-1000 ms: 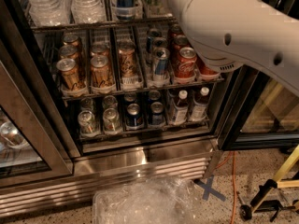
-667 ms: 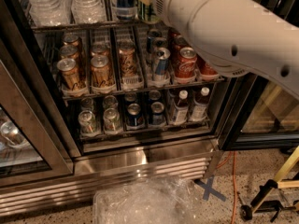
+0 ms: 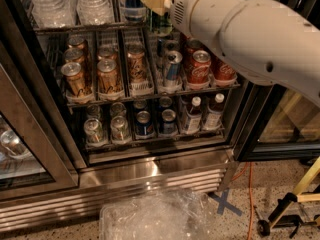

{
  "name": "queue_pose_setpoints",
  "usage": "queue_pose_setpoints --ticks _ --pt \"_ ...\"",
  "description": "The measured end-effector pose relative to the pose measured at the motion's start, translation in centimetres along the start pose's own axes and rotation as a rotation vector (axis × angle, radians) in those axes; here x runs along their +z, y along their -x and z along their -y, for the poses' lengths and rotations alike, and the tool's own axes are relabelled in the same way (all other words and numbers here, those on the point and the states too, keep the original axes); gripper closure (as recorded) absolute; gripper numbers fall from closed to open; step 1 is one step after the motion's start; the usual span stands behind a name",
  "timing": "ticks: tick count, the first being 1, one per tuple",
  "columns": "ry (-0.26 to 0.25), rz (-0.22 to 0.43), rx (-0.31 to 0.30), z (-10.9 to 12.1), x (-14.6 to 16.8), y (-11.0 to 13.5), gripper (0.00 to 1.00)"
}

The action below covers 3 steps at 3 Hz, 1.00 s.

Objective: Pick green can from top shelf of fridge

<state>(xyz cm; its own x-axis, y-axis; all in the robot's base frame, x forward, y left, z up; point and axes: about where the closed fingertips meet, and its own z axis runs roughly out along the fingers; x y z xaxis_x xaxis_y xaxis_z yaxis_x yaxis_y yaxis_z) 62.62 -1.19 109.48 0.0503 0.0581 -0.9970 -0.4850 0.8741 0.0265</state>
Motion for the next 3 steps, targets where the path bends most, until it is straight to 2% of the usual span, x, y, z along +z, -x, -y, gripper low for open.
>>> queue_pose_setpoints --ticks 1,2,3 --pt "0.013 0.014 0.007 -1.1 -0.8 0.7 1.0" --pt "0.013 0.015 0.007 -1.1 -0.8 0.7 1.0" --pt "0.077 -0.003 0.044 -2.9 -0.9 0.4 1.0"
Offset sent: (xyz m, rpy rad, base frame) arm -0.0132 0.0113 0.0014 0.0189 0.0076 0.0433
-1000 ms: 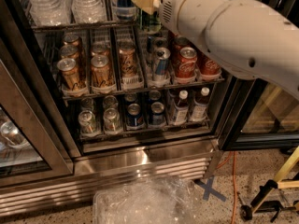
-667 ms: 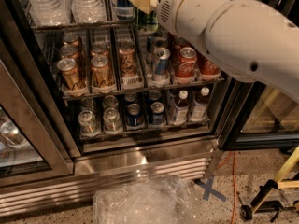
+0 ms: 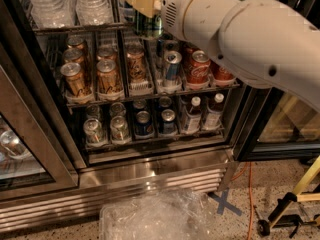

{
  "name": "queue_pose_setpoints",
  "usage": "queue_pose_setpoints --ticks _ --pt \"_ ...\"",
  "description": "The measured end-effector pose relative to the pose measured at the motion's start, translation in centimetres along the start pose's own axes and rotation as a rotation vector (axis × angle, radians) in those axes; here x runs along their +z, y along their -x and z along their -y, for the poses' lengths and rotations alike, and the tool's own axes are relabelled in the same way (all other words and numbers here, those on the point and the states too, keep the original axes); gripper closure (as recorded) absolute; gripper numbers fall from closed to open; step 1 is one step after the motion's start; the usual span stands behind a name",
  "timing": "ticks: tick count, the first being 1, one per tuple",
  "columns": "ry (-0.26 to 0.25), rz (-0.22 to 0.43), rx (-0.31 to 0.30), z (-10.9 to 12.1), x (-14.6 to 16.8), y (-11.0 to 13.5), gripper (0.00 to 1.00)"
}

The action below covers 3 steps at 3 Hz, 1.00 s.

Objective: Pick green can from top shelf of fridge

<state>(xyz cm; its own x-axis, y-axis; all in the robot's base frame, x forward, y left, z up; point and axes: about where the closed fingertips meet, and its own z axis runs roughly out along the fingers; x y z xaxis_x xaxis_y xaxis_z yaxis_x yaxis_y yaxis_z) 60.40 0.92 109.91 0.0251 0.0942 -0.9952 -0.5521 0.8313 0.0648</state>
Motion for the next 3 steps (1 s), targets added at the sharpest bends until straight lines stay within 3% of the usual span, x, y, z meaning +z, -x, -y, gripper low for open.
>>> queue_pose_setpoints --ticks 1,3 --pt "0.114 -0.06 0.106 -1.4 -2.3 -2.1 1.0" --pt "0.384 -0.152 0.253 -10.3 -9.2 -3.2 1.0"
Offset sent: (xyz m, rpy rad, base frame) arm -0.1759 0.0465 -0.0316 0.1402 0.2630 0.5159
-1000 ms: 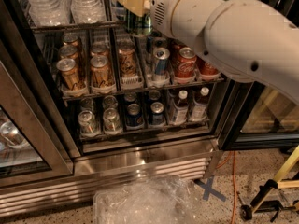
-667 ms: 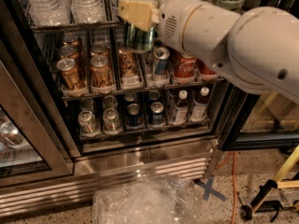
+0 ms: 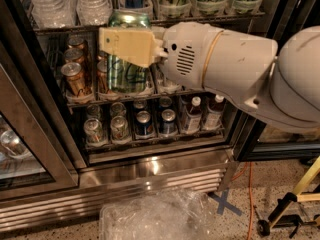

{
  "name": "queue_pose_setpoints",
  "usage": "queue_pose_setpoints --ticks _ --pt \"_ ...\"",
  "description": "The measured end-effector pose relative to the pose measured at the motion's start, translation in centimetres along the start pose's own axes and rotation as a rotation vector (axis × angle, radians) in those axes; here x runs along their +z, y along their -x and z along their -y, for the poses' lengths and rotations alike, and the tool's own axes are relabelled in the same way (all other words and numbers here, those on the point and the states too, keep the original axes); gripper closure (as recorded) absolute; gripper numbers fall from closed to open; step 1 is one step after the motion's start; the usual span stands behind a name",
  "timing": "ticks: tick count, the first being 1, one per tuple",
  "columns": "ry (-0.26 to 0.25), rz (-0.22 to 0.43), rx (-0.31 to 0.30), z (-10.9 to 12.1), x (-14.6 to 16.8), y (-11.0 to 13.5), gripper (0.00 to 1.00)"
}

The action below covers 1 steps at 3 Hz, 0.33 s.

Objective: Pick green can from top shelf of fridge

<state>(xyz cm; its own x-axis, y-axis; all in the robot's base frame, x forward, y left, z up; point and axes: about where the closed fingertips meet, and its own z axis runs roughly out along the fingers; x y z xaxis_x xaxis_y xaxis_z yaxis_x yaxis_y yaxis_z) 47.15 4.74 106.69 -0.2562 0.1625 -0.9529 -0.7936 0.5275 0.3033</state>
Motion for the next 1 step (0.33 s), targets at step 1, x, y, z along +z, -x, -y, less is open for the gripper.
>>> queue_pose_setpoints --ticks 1 --pt "0.01 -0.008 -0.004 -0.62 -0.11 -0.03 1.0"
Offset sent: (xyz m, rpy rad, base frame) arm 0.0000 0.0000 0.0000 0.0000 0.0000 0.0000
